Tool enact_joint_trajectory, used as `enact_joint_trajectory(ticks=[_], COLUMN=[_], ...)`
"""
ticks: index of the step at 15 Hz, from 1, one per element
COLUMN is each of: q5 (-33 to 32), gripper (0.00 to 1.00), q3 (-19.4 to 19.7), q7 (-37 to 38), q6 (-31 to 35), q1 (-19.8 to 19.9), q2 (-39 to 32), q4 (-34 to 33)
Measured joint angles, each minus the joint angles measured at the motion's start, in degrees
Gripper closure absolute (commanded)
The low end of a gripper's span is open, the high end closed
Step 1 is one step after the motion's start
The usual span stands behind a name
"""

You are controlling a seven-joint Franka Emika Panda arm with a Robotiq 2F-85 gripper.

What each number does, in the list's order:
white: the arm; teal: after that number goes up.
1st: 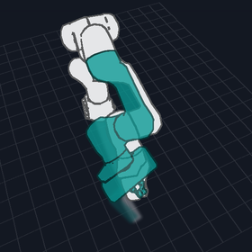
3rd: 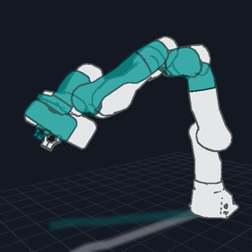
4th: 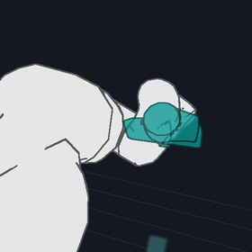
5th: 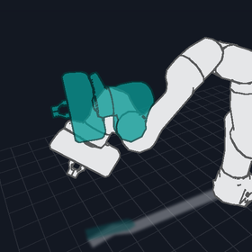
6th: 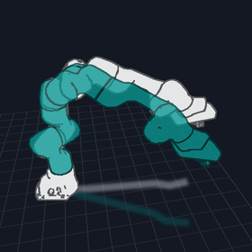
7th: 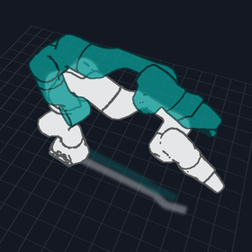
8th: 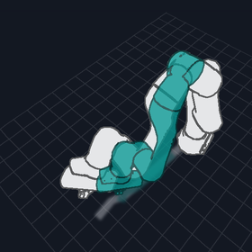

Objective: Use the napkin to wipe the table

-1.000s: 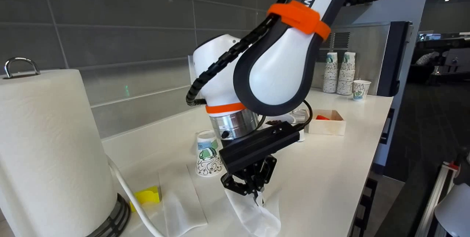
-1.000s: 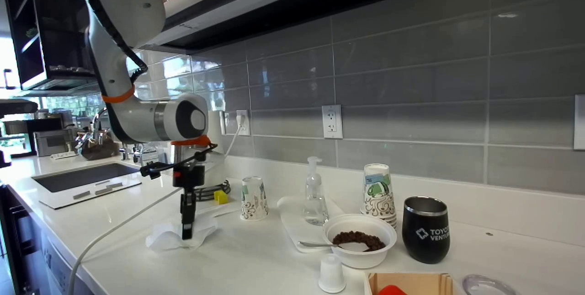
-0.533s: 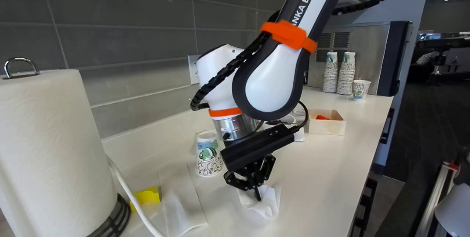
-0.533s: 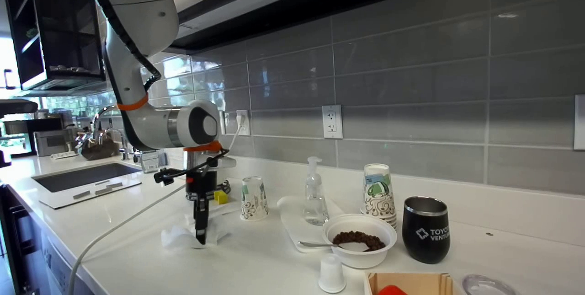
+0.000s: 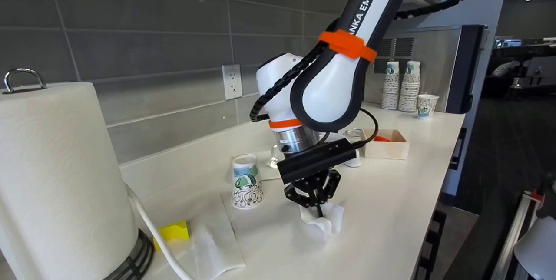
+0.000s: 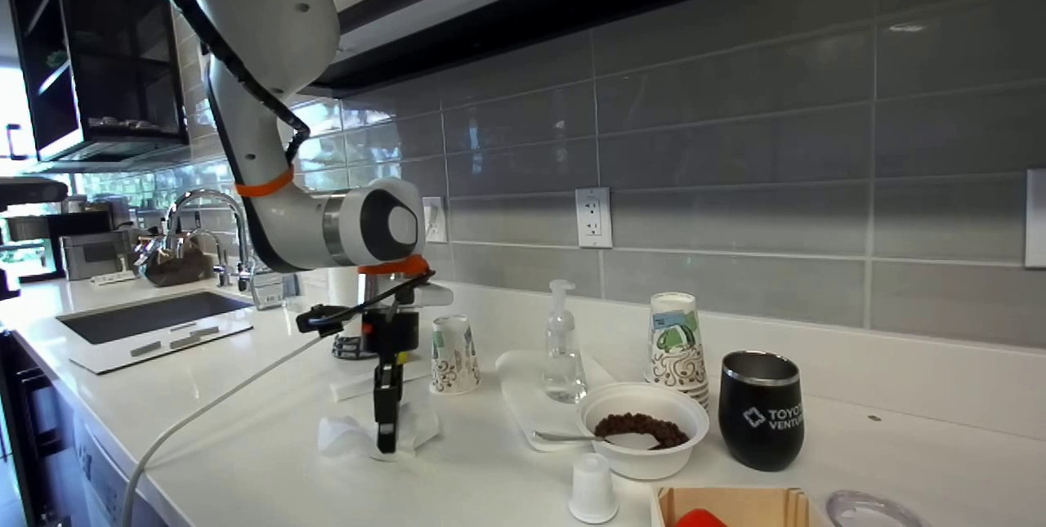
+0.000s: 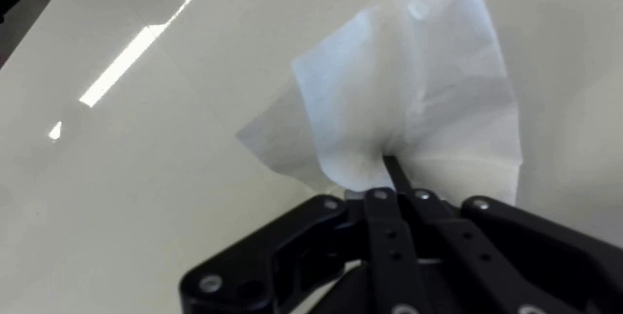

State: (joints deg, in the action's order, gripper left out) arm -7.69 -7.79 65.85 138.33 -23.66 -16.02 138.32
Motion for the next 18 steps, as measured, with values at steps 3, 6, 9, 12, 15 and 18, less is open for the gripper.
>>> enact_joint_trajectory(ticks=[3,6,9,12,15,18], q5=[2.2,5.8,7.2,7.0,5.9,4.4], gripper=[1.00,1.00,1.00,1.00,1.00,1.00], q3=[-1.5,-4.7,-7.7,-8.6,-8.3,-6.7], q7=[-1.3,-4.3,-6.3,-6.7,-6.7,-6.7], q6=[0.0,0.0,0.0,0.0,0.0,0.0], q1=[0.9,1.0,0.4,-0.8,-1.3,-1.2], q2=[0.1,0.1,-0.1,-0.5,-0.7,-0.8], q4=[0.3,0.3,0.1,-1.3,-3.8,-5.7])
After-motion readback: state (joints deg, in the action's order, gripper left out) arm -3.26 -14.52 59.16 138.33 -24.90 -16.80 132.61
